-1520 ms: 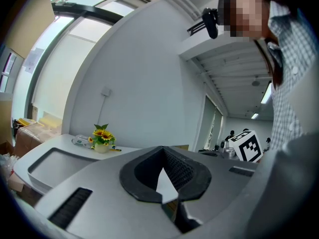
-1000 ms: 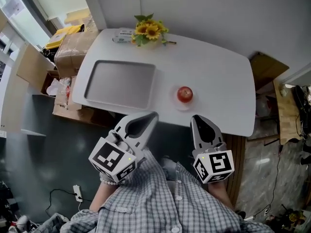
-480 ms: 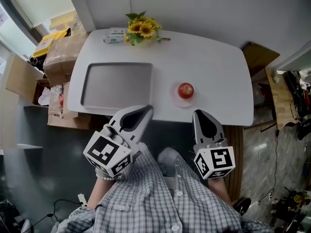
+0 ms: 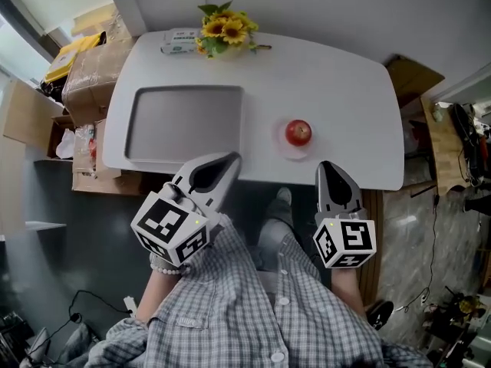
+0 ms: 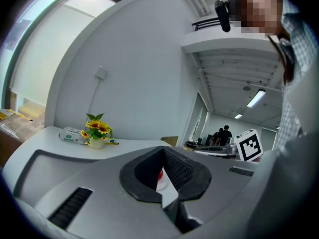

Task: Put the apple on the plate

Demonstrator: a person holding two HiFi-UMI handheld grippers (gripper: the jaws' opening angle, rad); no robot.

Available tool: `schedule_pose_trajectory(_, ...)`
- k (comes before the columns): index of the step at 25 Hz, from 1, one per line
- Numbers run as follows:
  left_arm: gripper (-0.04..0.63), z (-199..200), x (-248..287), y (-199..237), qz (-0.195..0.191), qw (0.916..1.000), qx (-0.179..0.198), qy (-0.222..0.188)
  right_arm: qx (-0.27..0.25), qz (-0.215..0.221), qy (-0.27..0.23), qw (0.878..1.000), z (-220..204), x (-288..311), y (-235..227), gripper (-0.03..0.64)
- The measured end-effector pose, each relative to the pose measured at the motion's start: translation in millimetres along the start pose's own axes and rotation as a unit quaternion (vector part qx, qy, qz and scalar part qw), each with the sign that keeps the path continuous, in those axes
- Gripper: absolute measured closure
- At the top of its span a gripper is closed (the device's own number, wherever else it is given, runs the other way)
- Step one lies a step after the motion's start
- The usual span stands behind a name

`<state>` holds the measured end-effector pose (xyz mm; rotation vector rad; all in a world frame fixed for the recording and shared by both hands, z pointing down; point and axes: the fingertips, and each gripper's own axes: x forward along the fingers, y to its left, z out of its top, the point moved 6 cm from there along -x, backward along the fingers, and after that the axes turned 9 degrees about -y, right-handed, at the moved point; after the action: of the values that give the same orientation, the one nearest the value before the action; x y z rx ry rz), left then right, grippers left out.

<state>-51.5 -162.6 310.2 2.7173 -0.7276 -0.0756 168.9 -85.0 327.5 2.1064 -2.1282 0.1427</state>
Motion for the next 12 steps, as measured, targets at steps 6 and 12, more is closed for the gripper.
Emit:
schedule_pose_trajectory(6, 0.586, -6.2, 32.0, 11.7, 0.024, 0.9989, 0.021, 0.036, -0.021, 0.014, 0.024, 0.999, -17.0, 30.5, -33.5, 0.588)
schedule_pose_trajectory(12, 0.586, -13.5, 69.2, 21.6, 0.050, 0.9967, 0.016, 0.062, -0.038, 0.038, 0.066, 0.996, -34.3, 65.5, -64.7, 0.588)
